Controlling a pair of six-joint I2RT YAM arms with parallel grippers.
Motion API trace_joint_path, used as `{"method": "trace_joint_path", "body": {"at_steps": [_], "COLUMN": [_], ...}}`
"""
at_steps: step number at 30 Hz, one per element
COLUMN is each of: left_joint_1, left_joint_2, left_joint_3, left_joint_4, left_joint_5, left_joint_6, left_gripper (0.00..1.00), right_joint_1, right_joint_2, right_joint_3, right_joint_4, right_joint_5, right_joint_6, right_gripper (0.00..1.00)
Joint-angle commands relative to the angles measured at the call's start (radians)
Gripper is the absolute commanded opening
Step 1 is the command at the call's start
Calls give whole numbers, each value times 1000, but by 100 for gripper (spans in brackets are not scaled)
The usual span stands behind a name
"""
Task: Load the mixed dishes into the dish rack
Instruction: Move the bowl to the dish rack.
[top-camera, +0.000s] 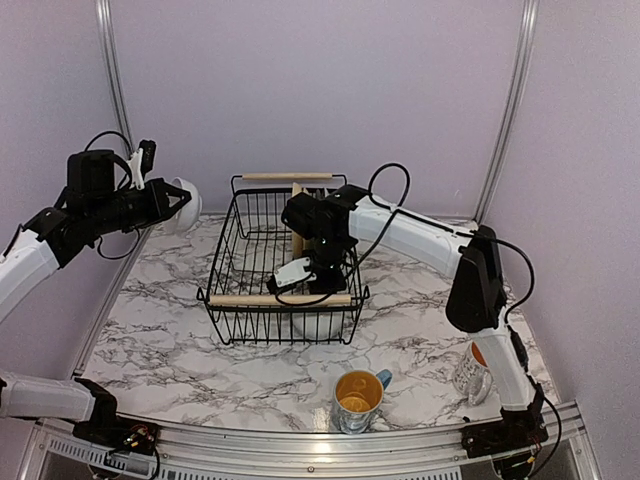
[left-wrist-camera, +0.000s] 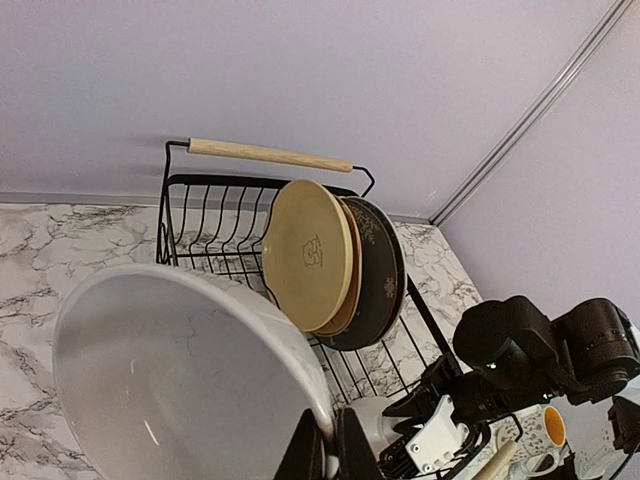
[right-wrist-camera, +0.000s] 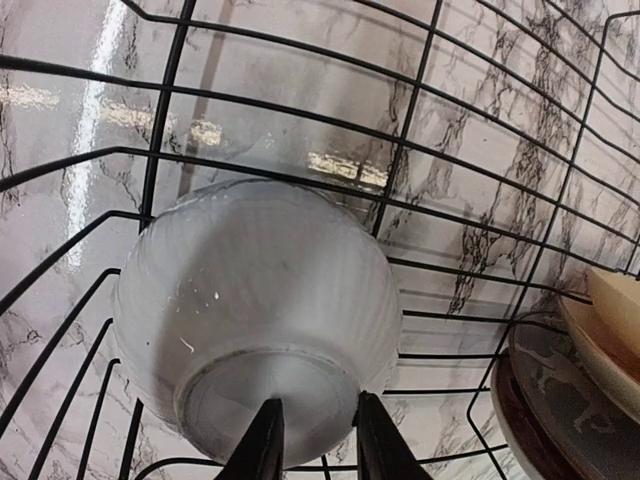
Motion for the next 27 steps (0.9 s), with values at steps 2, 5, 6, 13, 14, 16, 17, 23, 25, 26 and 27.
{"method": "trace_joint_path", "body": {"at_steps": [2, 5, 6, 13, 14, 16, 17, 23, 25, 26, 27], "left_joint_1": [6, 7, 6, 6, 6, 6, 6, 6, 7, 6, 6], "left_joint_2": [-30, -34, -35, -49, -51, -54, -56, -51, -47, -44, -40], "left_joint_3": [-23, -26, -26, -28, -30, -35, -37, -54, -55, -55, -54], "left_joint_4": [15, 14, 11, -11, -12, -12, -13, 17, 21, 21, 21], "left_joint_5": [7, 5, 5, -1, -2, -3, -4, 11, 19, 28, 45], "left_joint_6": [-5, -10, -13, -20, -21, -22, -23, -36, -37, -35, -32], "left_gripper": [0, 0, 0, 0, 0, 0, 0, 0, 0, 0, 0], "right_joint_1": [21, 21, 21, 22, 22, 21, 21, 12, 4, 0, -6], "right_joint_2": [55, 67, 73, 68, 61, 37, 25, -45, -64, -77, -82], "right_joint_3": [14, 23, 30, 60, 59, 45, 29, -34, -36, -40, -47], "right_joint_4": [148, 233, 261, 442, 450, 457, 460, 432, 402, 385, 366], "right_joint_5": [-101, -159, -179, -267, -272, -277, -269, -233, -236, -236, -234], "right_joint_6": [-31, -22, -14, 68, 75, 80, 79, 101, 114, 117, 117], "right_gripper": [25, 25, 25, 26, 26, 26, 27, 30, 39, 44, 47]}}
